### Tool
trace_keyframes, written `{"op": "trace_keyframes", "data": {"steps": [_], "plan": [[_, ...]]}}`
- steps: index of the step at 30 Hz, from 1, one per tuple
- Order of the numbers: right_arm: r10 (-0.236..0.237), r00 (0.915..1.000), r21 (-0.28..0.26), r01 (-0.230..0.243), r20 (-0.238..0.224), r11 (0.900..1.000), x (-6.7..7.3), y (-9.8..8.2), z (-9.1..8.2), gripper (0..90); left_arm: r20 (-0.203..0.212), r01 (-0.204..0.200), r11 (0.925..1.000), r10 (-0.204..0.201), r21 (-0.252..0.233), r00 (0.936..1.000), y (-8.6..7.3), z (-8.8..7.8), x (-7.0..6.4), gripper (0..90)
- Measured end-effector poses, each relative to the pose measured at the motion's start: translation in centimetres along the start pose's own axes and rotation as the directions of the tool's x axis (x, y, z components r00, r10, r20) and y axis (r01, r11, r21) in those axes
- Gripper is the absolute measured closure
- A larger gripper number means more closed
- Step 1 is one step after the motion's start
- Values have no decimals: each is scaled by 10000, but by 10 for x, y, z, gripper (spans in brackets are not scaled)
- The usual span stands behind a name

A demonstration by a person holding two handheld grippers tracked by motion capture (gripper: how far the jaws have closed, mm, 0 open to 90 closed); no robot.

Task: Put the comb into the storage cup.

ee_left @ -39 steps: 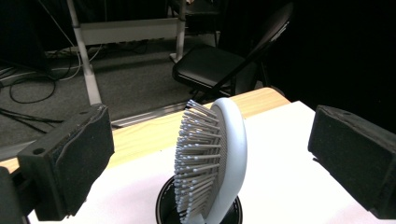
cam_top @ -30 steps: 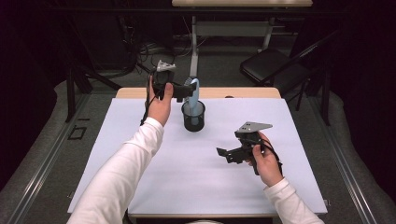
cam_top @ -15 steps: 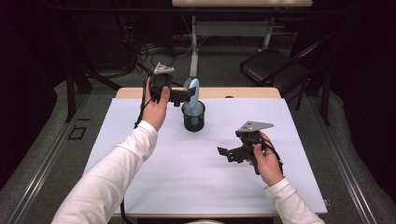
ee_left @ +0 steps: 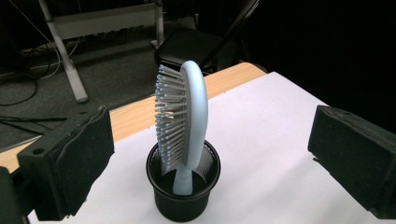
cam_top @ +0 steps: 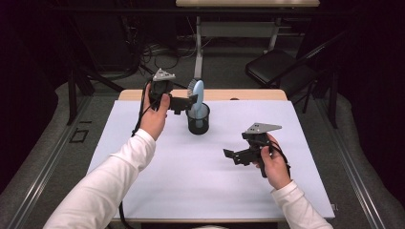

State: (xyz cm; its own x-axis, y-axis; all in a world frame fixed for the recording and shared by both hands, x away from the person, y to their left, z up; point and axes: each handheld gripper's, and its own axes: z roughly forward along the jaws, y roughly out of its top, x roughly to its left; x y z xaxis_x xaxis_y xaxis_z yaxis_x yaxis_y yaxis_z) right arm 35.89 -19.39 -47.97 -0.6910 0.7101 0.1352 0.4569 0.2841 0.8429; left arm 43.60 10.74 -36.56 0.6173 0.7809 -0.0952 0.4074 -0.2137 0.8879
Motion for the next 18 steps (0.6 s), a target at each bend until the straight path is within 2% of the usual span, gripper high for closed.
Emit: {"op": "trace_keyframes", "data": {"steps": [12, 18], "plan": [[107, 9999, -128, -107, 68, 9999, -4, 2, -2, 0, 303, -21, 9999, 17, 123, 9995, -16, -14, -1, 5], [-94, 9997, -84, 96, 239, 9999, -1, 4, -5, 0, 336, -78, 10000, 78, -1, 9994, -25, -24, 0, 6]]}}
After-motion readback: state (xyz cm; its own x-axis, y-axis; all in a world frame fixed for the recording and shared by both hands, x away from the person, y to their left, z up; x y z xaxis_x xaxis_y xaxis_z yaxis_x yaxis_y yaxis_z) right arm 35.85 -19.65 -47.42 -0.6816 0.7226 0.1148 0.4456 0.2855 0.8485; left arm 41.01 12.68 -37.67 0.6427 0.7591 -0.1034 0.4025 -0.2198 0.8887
